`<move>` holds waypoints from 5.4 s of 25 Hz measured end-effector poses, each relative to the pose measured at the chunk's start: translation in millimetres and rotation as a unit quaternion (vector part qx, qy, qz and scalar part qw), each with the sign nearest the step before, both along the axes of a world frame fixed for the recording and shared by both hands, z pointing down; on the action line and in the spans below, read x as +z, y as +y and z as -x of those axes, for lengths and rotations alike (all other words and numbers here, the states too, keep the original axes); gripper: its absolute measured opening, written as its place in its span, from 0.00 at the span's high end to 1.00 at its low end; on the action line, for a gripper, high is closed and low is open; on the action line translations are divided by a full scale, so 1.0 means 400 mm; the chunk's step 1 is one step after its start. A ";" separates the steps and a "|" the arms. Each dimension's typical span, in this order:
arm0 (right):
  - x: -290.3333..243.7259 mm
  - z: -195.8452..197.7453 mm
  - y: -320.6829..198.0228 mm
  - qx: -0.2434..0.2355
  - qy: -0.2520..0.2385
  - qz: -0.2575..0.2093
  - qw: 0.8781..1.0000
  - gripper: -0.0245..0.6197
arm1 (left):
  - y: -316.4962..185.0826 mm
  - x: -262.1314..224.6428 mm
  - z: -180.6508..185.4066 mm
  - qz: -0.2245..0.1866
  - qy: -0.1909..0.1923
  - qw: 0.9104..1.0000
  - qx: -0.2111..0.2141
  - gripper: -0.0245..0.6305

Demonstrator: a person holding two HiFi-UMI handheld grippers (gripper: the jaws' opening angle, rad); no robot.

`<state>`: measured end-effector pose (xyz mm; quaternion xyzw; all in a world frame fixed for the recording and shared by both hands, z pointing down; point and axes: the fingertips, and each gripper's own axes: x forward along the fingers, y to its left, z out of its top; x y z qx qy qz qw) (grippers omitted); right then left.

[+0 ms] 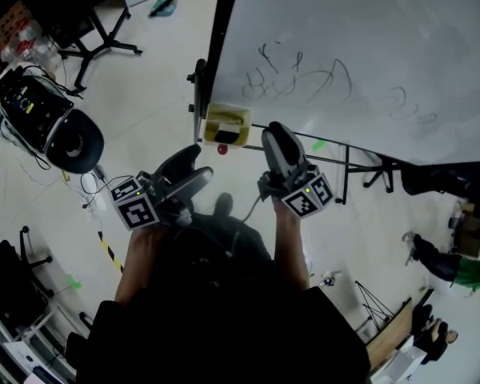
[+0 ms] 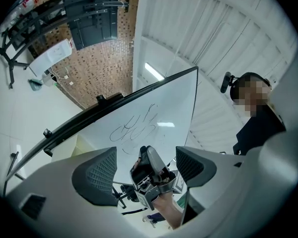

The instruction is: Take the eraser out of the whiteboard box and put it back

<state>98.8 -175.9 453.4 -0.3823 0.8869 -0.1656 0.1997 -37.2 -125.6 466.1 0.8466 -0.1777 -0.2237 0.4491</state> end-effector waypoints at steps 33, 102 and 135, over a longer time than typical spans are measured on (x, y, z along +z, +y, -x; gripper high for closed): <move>-0.037 0.123 0.218 0.044 0.008 0.020 0.999 0.76 | 0.110 0.050 0.093 0.010 0.032 0.997 0.073 0.40; -0.164 0.323 1.081 0.019 -0.081 -0.035 0.996 0.70 | 0.924 -0.065 0.291 -0.050 0.008 0.995 0.086 0.40; -0.194 0.262 1.223 -0.035 -0.065 -0.069 0.995 0.75 | 1.031 -0.083 0.182 -0.039 -0.008 0.997 0.066 0.40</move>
